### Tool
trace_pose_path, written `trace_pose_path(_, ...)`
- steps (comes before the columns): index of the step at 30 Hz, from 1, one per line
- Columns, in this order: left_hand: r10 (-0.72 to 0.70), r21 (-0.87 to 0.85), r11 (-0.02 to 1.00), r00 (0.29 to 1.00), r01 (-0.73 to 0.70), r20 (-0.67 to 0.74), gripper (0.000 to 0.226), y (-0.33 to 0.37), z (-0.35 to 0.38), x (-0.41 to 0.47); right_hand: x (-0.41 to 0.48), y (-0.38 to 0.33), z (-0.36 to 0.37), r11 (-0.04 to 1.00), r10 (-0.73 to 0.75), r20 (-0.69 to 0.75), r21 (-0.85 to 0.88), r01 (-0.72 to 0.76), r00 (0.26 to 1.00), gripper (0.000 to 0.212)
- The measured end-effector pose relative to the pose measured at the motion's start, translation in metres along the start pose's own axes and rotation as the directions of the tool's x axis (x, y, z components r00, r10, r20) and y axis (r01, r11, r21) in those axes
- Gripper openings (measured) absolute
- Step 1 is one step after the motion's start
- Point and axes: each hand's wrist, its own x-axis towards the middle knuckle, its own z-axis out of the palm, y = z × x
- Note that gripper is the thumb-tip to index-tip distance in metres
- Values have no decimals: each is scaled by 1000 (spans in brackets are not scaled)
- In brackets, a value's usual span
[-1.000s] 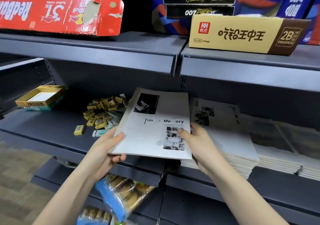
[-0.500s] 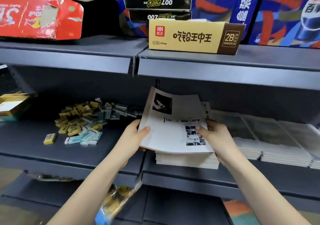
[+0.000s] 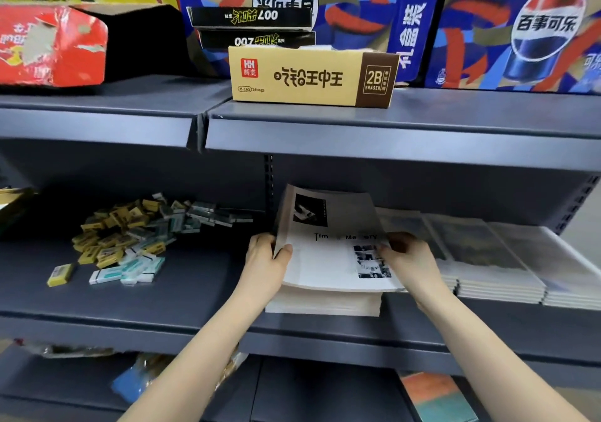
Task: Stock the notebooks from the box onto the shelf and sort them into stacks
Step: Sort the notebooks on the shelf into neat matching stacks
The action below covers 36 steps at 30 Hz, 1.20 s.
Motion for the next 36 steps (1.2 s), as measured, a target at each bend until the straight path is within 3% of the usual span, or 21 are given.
trace_pose_path(7,13,52,999,996,-8,-90,35,-5,7,7,10,10,8,999,36,10,-8,-36,999,19)
trace_pose_path(12,-13,-12,1000,990,11,-142,33,-8,3,13,16,7,17,999,36,18,2,-36,999,38)
trace_pose_path(18,62,19,998,987,-60,-145,40,-5,-4,13,12,-1,10,998,5,87,64,-11,996,35)
trace_pose_path(22,46,-91,995,999,-45,9,37,-16,-7,2,-5,6,-6,997,-53,268,72,35,962,25)
trace_pose_path(25,92,-59,995,991,-86,97,65,-19,-6,-8,-13,17,-9,999,-30,341,-4,33,939,64)
trace_pose_path(28,124,-21,992,986,-122,114,81,-16,-6,-9,-15,21,-5,996,-86,359,-1,93,929,68)
trace_pose_path(32,152,-2,988,982,-153,116,86,-14,-6,-12,-15,24,-1,990,-127,349,-7,138,929,61)
trace_pose_path(36,143,-10,990,982,-143,123,89,-13,-7,-13,-13,30,0,992,-122,293,30,119,948,74)
